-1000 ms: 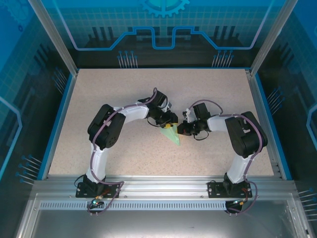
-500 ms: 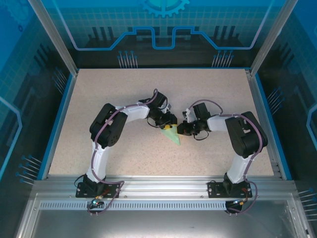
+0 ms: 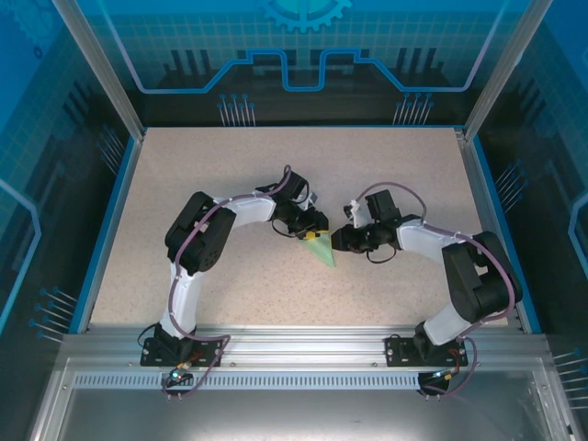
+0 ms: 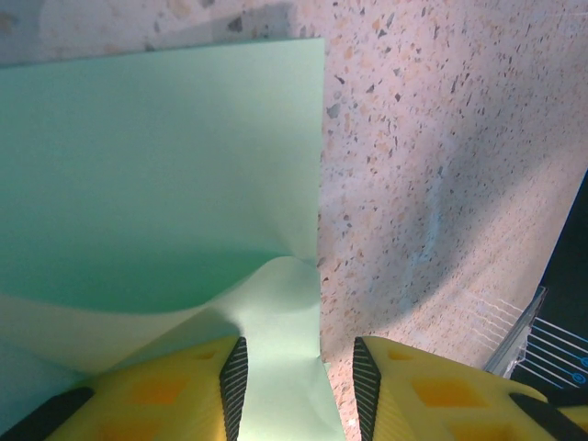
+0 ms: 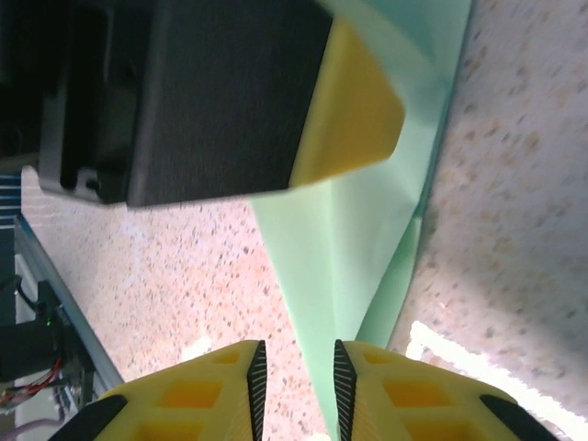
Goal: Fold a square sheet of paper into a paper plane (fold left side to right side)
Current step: Fourth fold the wing at the center of the table.
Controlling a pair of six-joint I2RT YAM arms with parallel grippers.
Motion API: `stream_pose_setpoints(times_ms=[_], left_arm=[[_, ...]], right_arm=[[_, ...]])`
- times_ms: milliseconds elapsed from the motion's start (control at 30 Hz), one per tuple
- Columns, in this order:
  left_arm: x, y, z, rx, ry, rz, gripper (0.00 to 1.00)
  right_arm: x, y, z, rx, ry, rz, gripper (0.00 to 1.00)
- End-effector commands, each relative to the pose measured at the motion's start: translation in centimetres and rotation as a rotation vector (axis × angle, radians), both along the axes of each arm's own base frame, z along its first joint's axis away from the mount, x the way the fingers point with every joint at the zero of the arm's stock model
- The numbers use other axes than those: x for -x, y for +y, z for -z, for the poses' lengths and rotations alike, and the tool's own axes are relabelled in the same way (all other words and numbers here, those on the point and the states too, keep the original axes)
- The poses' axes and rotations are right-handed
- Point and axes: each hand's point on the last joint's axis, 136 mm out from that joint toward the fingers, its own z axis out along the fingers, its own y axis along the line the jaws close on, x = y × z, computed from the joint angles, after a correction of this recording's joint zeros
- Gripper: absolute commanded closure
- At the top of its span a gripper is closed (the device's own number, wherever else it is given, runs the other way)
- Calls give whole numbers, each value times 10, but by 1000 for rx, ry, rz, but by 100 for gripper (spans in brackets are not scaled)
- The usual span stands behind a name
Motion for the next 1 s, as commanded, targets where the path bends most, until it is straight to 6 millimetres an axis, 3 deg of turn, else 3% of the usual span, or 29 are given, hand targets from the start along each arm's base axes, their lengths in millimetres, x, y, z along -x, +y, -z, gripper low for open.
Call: stream_pose_setpoints(times_ms=[0,233,467,767,967], left_arm=[[20,16,47,-110,84,-12,60],[20,18,45,-115,81,-14,60],[23,20,42,-123,75,-15,60],[22,23,41,-134,66,-18,60],[21,29,44,-144,69,-29,60]], right_arm=[[19,15,-1,-55,52,-49,73],[13,26,6,-36,51,-64,73],[15,26,26,10,91,-65,74],[50,8,58,108,222,-80,75],[73,-2,66,157,279,-104,78]])
